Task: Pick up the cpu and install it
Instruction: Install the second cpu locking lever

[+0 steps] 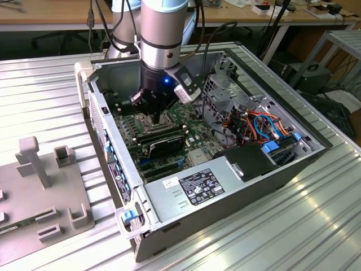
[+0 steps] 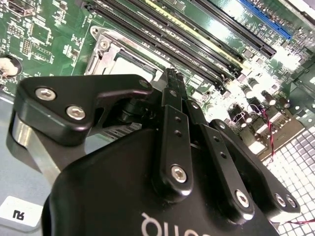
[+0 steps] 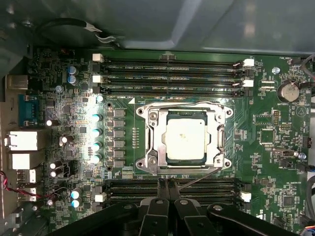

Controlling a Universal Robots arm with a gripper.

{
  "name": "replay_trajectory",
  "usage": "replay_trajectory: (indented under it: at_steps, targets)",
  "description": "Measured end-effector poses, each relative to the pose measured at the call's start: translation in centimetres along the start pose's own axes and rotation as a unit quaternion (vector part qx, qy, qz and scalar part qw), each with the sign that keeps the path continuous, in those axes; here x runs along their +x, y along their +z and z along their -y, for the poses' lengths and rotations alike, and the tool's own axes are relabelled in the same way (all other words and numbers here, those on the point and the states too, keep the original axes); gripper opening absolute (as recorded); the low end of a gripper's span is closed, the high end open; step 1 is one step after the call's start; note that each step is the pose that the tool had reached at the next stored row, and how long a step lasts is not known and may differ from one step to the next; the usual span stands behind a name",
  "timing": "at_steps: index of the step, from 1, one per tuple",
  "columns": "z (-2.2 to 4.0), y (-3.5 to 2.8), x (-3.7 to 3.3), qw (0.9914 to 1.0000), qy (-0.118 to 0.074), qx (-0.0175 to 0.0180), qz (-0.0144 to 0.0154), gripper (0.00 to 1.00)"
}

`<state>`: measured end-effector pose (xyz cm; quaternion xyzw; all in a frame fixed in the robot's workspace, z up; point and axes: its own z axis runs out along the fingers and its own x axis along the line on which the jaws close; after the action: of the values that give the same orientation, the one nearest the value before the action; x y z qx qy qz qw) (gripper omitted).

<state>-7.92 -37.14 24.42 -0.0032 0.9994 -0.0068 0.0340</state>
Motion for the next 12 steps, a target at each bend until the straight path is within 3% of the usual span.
replay_trajectory:
  at_steps: [12]
  targets:
    - [-0.02,1.48,0.74,1.00000,0.000,0.0001,-0.0001,0.11]
